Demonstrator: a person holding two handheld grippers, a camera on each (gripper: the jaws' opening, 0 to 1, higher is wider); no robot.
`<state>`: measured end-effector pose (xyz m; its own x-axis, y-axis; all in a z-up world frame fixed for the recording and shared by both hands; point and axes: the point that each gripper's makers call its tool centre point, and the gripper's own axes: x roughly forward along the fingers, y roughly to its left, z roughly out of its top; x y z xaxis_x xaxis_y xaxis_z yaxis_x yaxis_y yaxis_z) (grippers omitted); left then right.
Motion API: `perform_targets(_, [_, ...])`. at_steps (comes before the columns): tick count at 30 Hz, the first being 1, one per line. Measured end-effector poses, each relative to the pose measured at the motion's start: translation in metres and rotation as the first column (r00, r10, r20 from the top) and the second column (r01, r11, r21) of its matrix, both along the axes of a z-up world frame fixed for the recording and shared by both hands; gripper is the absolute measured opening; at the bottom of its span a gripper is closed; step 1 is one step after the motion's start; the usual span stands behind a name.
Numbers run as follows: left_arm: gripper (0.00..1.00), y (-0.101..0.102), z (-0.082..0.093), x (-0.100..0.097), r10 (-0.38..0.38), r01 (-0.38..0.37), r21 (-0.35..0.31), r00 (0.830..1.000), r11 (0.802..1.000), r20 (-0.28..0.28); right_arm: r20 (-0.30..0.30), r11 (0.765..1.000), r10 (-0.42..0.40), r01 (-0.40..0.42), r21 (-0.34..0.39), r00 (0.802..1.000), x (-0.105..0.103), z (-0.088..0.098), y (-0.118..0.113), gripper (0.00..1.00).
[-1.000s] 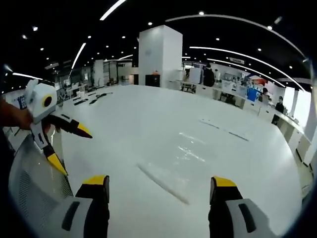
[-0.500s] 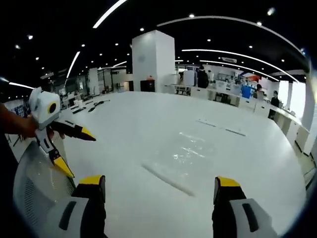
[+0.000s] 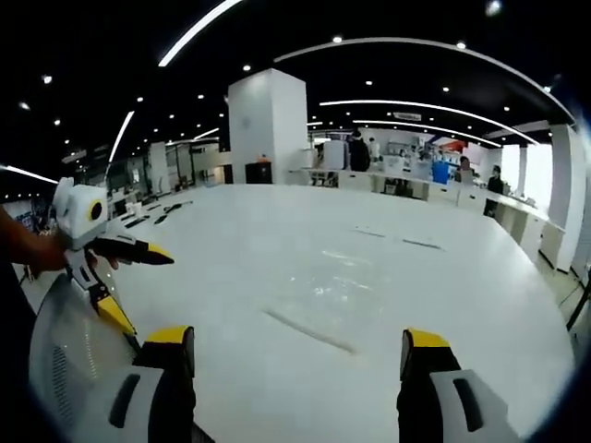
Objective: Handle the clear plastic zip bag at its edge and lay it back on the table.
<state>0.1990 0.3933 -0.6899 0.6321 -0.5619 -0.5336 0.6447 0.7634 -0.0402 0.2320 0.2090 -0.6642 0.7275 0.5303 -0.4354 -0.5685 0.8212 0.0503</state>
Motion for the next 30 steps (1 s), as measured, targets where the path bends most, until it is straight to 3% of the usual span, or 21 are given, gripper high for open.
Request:
perform_targets(6, [0.93,0.000,0.003,-0.003,0.006,-0.006,-0.019,1.000,1.000,0.014,0.006,1.000,-0.030,0.030,0.005,1.000,-0.005,-0.003,-0.010,0.92])
perform_targets(13, [0.93,0.002,0.002,-0.004,0.014,-0.014,-0.018,1.000,1.000,0.026,0.012,1.000,-0.025,0.025,-0.017,1.000,-0.015,-0.006,-0.010,0.93])
perform_targets(30, [0.89,0.000,0.003,-0.010,0.025,-0.025,-0.014,0.999,1.000,0.027,0.028,0.998,-0.059,0.059,0.006,0.998,-0.018,-0.005,-0.011,0.92])
